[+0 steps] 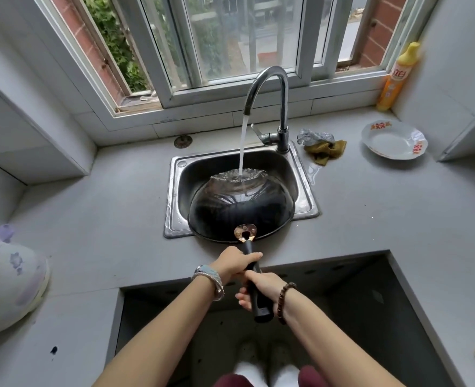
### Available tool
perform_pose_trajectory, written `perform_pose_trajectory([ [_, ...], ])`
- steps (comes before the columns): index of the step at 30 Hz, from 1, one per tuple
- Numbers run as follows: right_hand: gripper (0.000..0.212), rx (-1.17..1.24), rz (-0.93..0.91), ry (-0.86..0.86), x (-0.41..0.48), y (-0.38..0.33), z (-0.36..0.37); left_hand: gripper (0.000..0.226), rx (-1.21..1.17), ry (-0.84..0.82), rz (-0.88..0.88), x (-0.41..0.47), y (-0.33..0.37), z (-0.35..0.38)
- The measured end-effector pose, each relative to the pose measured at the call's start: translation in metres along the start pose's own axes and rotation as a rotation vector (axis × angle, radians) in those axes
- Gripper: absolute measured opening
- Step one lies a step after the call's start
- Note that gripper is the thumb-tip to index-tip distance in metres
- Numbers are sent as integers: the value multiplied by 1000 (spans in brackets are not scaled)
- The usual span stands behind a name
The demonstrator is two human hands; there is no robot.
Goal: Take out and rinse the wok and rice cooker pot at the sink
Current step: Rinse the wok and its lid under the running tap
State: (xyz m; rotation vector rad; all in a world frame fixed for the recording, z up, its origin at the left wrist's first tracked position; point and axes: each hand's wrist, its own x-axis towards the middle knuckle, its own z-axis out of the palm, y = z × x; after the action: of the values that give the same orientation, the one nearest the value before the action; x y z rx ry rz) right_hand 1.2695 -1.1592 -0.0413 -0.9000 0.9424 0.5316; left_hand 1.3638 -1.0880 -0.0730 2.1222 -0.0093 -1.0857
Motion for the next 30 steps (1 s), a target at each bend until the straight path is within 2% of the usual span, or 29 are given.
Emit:
perform_pose_trajectory([
  [2, 14, -56, -37, 44, 1, -3, 3, 37, -17, -21, 3, -3, 2, -3],
  [5, 19, -150, -67, 91, 4, -6, 7, 32, -79, -82, 19, -6, -3, -3],
  [13, 15, -248, -173, 145, 15, 6, 9, 22, -373, -277, 86, -11, -32, -11],
  [18, 10, -343, -270, 181, 12, 9, 11, 28, -321, -169, 223, -12, -39, -6],
  [26, 9, -203, -242, 69, 1, -9, 11, 42, -272, -94, 299, -13, -22, -14],
  [30, 10, -143, -203, 0, -9, -26, 10, 40, -267, -61, 336, -17, -7, -17],
])
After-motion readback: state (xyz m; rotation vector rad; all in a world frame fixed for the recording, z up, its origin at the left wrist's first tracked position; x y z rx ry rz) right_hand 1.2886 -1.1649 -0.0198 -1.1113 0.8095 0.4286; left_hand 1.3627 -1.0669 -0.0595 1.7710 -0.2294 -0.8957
